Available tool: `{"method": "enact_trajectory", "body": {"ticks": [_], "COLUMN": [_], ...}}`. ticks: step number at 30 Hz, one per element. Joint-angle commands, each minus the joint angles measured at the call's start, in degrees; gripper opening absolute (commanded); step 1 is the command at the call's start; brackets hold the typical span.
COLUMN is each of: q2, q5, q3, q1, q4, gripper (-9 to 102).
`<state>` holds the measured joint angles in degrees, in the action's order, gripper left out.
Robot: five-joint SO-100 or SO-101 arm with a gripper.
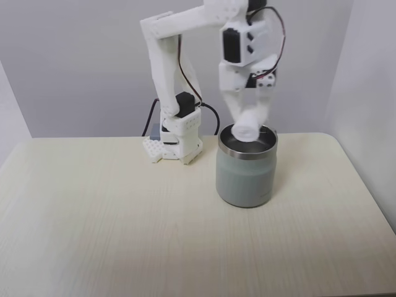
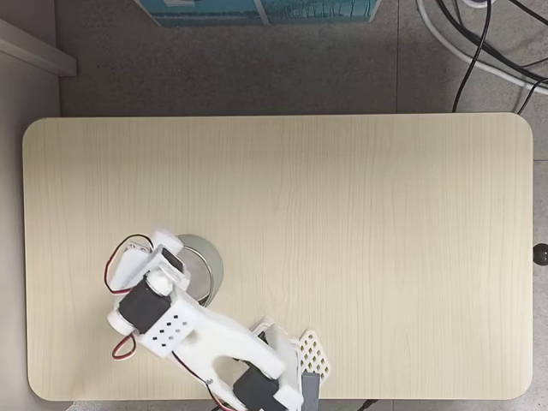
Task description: Grasp a dressing and put it in the cup.
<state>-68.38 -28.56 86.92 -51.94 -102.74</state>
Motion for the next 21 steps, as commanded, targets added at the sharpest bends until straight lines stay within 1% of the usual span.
{"method": "enact_trajectory", "body": {"ticks": [1,6,17,18,21], "q2": [5.45,7.47,7.56,7.56,9.23], "q5": [-3.69,-4.66,-0.44,-0.26,-0.35], "q3": [-4.39,-7.82,-10.46,-10.55,-11.34], "q1": [0.88,0.62,-5.01,-5.1,-4.92], "q4": [-2.02,-1.58,0.35,0.53,0.53], "gripper": [0,0,1,3,12]}}
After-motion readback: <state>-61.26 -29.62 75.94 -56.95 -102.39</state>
